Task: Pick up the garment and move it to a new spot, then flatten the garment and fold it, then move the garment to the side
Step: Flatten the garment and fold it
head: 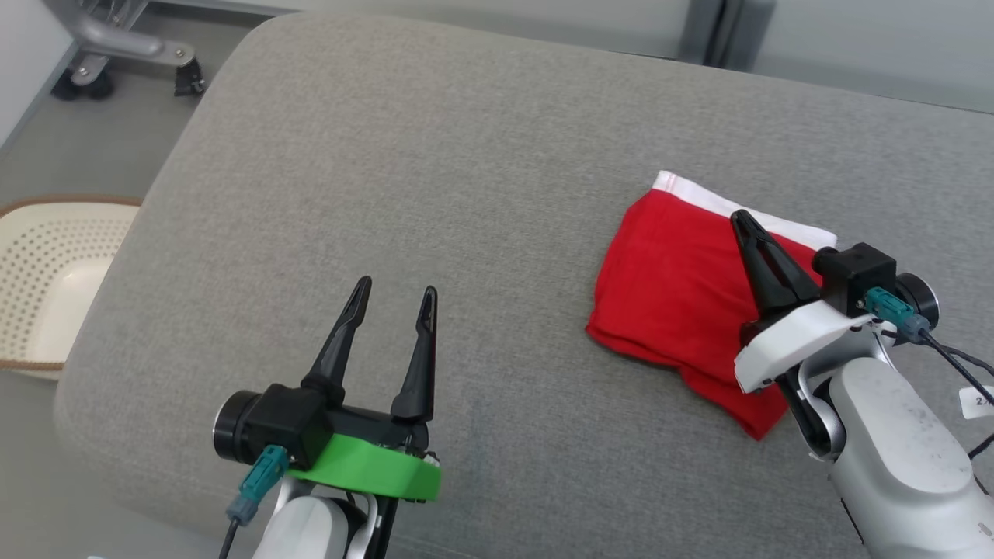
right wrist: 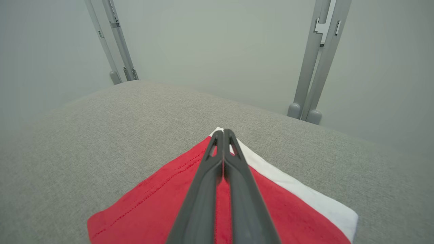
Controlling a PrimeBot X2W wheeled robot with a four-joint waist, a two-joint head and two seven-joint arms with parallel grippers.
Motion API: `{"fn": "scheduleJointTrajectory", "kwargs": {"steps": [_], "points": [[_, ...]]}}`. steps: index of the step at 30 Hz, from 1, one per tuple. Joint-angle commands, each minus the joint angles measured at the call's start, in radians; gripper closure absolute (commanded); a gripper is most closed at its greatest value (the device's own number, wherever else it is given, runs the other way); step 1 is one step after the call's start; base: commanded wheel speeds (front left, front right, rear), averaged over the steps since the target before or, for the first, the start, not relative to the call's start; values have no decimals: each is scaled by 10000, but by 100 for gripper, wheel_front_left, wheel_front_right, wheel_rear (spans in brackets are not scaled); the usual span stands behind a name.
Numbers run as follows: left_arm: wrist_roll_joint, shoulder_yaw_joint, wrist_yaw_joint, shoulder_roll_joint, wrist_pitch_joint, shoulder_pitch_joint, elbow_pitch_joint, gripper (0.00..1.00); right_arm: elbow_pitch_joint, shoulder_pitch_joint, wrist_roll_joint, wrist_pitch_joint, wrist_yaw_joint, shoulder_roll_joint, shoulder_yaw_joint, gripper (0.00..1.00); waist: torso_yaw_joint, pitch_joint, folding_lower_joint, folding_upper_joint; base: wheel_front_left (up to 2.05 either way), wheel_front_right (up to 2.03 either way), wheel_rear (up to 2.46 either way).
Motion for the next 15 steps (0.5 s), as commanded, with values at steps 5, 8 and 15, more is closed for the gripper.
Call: {"fn": "scheduleJointTrajectory", "kwargs": {"steps": [5,8,15], "points": [[161,346,-98,31,4,250,23,0,-1083,932,-143,4,-19,170,-839,100,-1694,-1081,0,0,0,0,0],[187,558,-90,31,4,329,61,0,-1686,1548,-377,5,-17,530,-1279,100,-2177,-1242,0,0,0,0,0],[145,875,-127,33,4,450,161,0,-2978,2874,-790,5,-17,1285,-2258,100,-2947,-1280,0,0,0,0,0]]}}
